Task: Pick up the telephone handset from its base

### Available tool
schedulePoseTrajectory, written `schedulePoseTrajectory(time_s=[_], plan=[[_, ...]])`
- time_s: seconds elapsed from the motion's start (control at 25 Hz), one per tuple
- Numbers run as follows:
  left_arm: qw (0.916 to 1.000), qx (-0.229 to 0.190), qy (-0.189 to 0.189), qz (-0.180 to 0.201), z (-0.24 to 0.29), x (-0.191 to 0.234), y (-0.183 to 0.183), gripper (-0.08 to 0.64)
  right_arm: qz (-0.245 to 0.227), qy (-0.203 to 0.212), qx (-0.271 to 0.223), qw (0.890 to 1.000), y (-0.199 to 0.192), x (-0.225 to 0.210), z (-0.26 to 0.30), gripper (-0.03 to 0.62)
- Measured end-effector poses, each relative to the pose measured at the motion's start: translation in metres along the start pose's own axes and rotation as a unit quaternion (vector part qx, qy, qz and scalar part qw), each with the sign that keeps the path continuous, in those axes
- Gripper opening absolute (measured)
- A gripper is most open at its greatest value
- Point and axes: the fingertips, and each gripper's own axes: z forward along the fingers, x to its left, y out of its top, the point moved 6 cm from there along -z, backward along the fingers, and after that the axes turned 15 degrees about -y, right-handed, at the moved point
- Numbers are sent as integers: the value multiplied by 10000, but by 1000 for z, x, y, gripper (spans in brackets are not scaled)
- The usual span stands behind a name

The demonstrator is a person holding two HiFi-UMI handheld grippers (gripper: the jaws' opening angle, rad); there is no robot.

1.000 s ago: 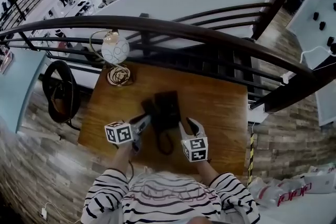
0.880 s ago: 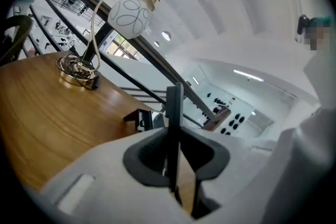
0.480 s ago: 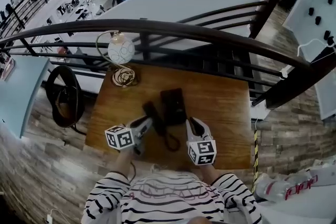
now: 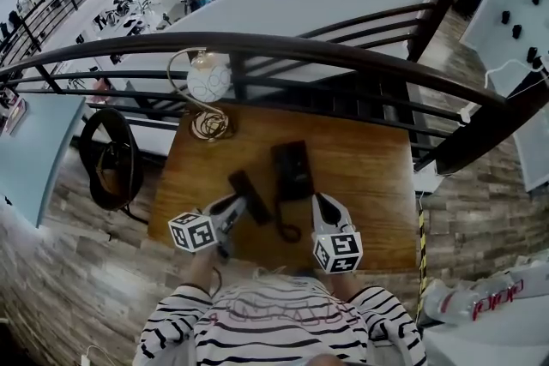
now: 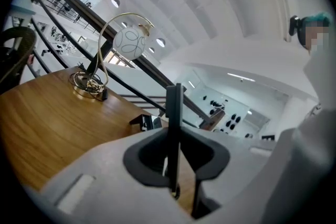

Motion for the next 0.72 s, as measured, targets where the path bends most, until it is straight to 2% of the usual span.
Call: schedulePoseTrajectory(time_s=[0.32,0.72], plan=[[10000,40,-12,58,-21,-1,-2,70,122,-96,-147,9998,3,13,-16,0],[10000,79,-52,-20,-36,0,-6,69,131,-63,-29,9999,-10,24,-20,0]])
